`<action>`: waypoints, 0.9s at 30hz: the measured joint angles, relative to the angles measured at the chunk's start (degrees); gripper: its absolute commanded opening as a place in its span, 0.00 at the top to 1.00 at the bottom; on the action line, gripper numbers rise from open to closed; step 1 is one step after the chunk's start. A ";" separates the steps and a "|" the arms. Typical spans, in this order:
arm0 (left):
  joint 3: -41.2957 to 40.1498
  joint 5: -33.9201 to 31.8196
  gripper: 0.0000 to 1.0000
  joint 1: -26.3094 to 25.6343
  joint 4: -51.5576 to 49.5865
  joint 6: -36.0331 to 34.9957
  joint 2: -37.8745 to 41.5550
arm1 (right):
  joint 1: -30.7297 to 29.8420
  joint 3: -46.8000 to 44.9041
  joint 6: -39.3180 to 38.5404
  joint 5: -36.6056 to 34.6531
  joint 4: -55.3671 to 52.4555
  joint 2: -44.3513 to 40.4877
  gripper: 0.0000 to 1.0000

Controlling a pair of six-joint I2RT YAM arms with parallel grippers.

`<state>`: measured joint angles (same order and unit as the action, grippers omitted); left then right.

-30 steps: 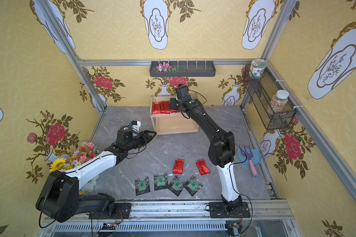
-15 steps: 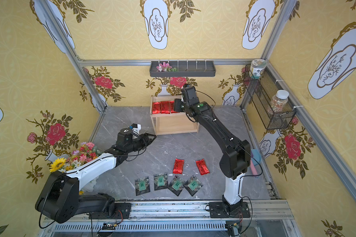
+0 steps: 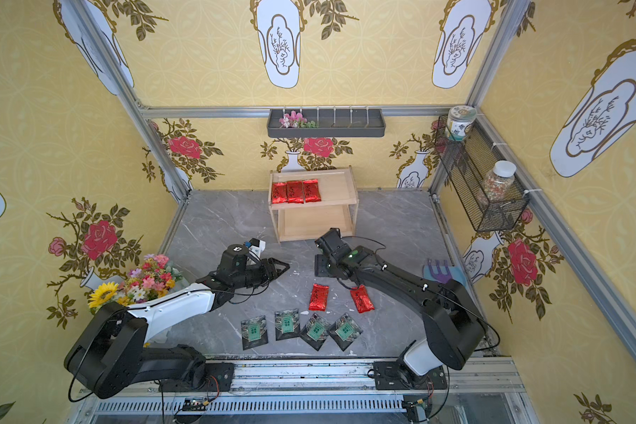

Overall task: Place the tea bags on the shelf by color
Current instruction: Place the tea bag on the shelf, then pick up the tea bag from the center of the board.

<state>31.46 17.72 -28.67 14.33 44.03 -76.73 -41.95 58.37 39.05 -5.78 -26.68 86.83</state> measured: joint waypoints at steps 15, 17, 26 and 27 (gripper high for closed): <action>0.17 -1.03 0.40 -0.11 -0.79 0.74 -0.31 | -6.73 1.55 13.81 0.48 -3.80 9.05 0.16; 0.50 -1.03 0.40 -0.11 -0.90 0.55 -0.57 | -7.28 1.60 14.78 0.50 -3.93 9.70 0.16; 0.55 -1.03 0.39 -0.11 -1.20 -0.04 -1.27 | -8.24 1.60 16.20 0.24 -4.83 12.48 0.22; 0.55 -1.03 0.39 -0.11 -1.22 -0.04 -1.31 | -8.31 1.70 16.20 0.24 -4.85 12.76 0.23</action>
<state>32.01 16.69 -28.77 13.10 43.99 -78.04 -50.26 60.07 55.24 -5.54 -31.53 99.59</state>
